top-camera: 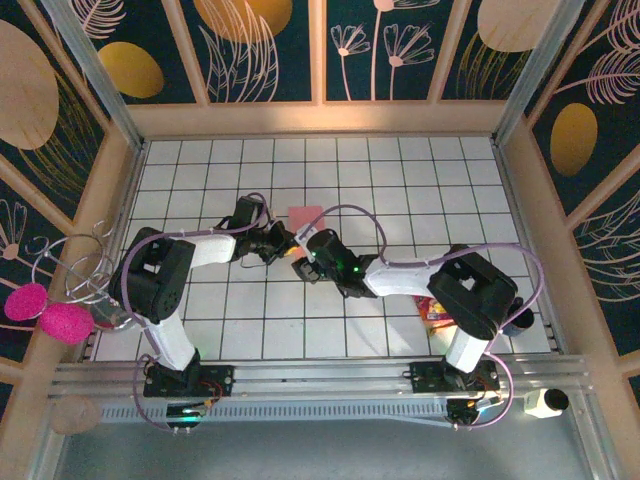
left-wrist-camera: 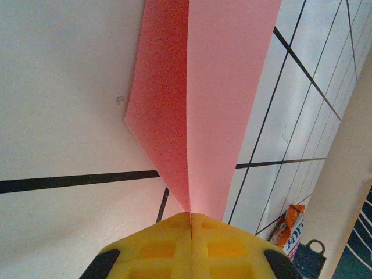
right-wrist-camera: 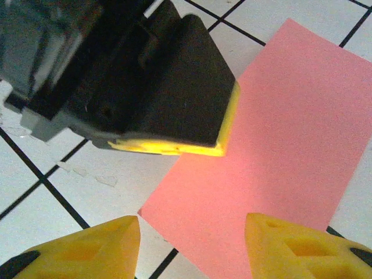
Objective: Fold a paper plane with a square sheet of paper (pick it up from the middle)
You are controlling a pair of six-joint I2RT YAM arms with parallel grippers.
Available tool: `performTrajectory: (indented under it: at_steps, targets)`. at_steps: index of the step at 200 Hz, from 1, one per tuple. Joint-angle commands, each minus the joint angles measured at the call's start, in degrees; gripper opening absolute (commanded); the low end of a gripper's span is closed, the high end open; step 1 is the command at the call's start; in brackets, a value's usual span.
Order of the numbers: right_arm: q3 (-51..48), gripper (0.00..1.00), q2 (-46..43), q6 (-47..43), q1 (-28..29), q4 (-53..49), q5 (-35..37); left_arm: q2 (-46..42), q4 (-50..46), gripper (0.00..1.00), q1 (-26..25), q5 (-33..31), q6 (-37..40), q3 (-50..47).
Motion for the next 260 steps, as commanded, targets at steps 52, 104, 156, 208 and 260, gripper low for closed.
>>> performTrajectory:
  at_steps: [52,104,156,208,260]
  targets:
    - [-8.40,0.59,1.20,-9.90,0.79,17.47,1.40,-1.45,-0.14,0.00,0.40,0.90,-1.48,0.54]
    - [-8.13,0.59,3.74,-13.00,0.72,20.36,2.79,-1.49,-0.06,0.00,0.40,1.26,-1.49,0.44]
    - [-8.00,0.53,5.03,-15.39,0.72,22.32,6.22,-1.37,-0.02,0.00,0.40,1.56,-1.39,0.49]
    - [-8.02,0.38,4.56,-17.35,0.97,22.71,6.91,-1.23,-0.01,0.00,0.37,1.51,-1.39,0.33]
    - [-7.55,0.26,4.41,-17.30,1.61,22.12,5.53,-1.10,0.23,0.01,0.39,1.58,-1.71,0.27]
